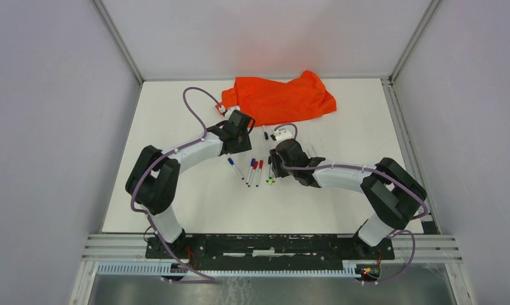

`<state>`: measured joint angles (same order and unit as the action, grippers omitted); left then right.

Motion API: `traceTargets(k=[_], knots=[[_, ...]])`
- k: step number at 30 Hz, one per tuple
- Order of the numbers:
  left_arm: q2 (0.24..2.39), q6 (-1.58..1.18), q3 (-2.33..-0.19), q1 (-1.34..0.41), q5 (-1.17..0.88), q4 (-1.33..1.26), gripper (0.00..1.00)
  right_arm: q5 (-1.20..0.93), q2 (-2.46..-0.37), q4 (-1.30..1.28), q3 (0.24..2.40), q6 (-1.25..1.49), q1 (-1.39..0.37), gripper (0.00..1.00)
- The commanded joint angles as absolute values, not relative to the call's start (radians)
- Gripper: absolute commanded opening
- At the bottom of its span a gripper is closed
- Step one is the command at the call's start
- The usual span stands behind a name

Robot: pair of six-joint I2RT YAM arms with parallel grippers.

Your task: Open the pen caps

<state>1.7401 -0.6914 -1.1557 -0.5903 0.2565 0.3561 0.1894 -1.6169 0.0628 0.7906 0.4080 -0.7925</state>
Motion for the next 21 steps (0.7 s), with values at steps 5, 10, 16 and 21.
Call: traceTargets(k=[5,10,16,21], knots=[[1.695,-0.718,-1.149,-0.591,0.261,0.324,0.45,0.247,-1.650,0.072,0.830,0.427,-0.803,0.38],[1.695,-0.718,-1.144,-0.591,0.258,0.319,0.45,0.255,-1.651,0.079,0.812,0.422,-0.804,0.38],[1.697,-0.719,-1.135,-0.591,0.257,0.311,0.45,0.264,-1.651,0.075,0.803,0.413,-0.803,0.38],[1.696,-0.722,-1.132,-0.591,0.254,0.310,0.45,0.263,-1.662,0.077,0.795,0.408,-0.803,0.38]])
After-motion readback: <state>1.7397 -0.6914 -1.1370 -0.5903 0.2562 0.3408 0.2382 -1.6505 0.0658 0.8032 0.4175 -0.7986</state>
